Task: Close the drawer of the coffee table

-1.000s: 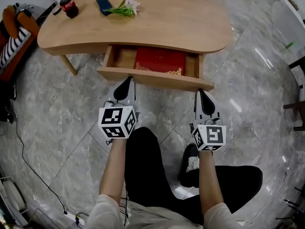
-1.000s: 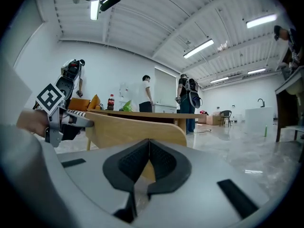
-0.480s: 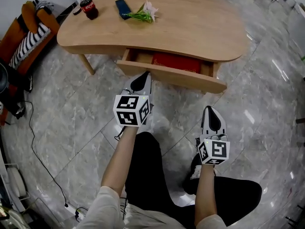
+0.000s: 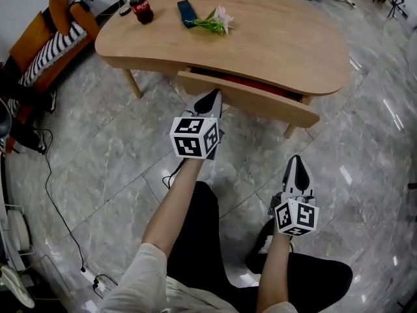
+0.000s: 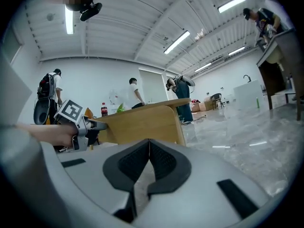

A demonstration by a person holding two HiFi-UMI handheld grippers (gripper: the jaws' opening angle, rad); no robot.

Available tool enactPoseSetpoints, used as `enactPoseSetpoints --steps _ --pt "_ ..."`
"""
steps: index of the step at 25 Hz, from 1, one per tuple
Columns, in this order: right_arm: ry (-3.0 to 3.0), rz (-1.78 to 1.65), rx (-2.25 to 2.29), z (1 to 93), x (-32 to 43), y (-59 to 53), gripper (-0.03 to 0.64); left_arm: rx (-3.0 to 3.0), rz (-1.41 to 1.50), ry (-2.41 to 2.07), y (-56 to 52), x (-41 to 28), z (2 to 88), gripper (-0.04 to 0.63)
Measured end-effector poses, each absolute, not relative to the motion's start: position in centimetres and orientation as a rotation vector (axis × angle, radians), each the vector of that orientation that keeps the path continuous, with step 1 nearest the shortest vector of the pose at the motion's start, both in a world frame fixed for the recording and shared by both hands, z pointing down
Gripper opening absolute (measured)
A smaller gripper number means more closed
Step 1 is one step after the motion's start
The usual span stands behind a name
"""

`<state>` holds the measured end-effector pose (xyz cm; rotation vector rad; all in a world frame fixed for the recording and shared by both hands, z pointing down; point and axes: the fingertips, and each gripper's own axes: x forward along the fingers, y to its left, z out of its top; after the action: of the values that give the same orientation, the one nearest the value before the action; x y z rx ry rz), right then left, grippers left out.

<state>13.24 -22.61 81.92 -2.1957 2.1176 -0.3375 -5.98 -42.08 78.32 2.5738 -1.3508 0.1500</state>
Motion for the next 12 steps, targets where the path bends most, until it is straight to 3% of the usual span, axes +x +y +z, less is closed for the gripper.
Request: enactPoseSetpoints --steps 12 --pt "2.141 -0.342 -2.17 82.0 12.6 -22.3 0.015 2.531 0.066 -1.339 -44.7 -5.2 78.2 0.009"
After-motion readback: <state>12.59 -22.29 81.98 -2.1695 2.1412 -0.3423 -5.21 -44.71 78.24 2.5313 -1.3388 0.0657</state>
